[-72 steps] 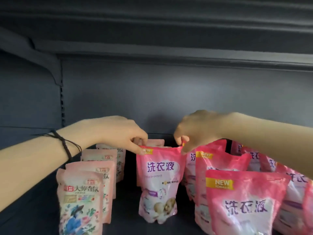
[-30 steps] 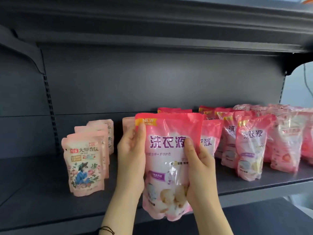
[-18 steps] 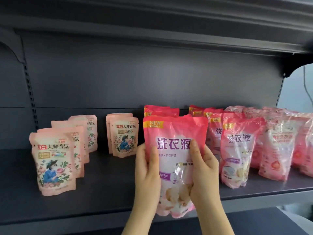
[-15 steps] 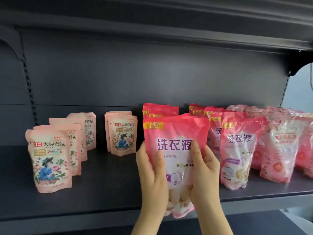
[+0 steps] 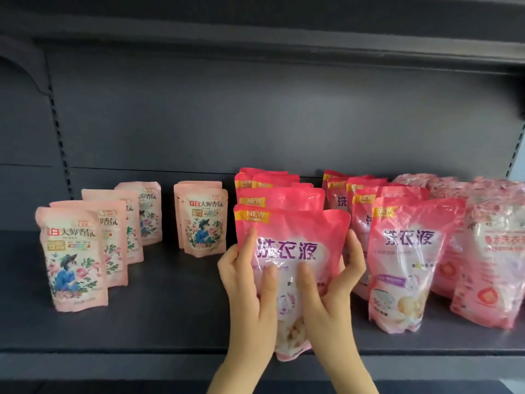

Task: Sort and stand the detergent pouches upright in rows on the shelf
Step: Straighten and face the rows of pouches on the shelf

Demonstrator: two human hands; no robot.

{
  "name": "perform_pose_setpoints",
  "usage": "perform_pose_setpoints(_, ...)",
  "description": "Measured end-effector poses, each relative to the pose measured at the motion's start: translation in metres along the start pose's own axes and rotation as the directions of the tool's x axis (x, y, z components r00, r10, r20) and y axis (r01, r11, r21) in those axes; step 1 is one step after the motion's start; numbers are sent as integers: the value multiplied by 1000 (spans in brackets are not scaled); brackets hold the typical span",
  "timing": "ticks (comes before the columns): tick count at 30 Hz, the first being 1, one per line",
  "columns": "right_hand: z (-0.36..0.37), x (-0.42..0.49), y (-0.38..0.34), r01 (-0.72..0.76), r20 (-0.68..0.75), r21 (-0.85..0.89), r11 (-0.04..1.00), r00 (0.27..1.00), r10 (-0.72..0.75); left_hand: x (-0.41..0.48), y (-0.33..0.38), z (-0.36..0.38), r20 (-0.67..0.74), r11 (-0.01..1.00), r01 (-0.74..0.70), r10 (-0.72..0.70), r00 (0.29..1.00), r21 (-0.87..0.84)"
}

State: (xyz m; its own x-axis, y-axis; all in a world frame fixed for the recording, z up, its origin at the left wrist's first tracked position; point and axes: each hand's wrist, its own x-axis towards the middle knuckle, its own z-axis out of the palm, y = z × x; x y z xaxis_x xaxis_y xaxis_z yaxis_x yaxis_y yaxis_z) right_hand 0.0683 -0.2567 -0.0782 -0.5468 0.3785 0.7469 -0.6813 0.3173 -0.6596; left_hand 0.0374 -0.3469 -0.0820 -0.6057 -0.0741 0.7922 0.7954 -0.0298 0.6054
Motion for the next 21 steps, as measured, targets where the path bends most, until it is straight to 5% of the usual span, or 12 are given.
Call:
perform_pose_setpoints(6, -31, -27, 14, 97, 193, -354, 930, 981, -29, -1, -12, -21, 334, 977, 192, -150, 931, -96)
perform_pose_setpoints(11, -44, -17, 15, 187, 364, -535, 824, 931, 25, 8, -18, -51, 601, 966, 207, -259, 756, 156)
perform_pose_setpoints(16, -42, -12, -6, 192, 415, -585, 788, 906, 87, 12, -18, -70, 674, 895, 144, -416, 611, 421)
perform_pose_setpoints(19, -31, -7, -21, 76, 398, -453, 888, 909, 125, 14, -18, -70, 659, 889, 161, -430, 617, 430)
perform_pose_setpoints(21, -31, -7, -16, 151, 455, -518, 842, 882, 122, 14, -19, -70, 649, 900, 147, -402, 646, 411)
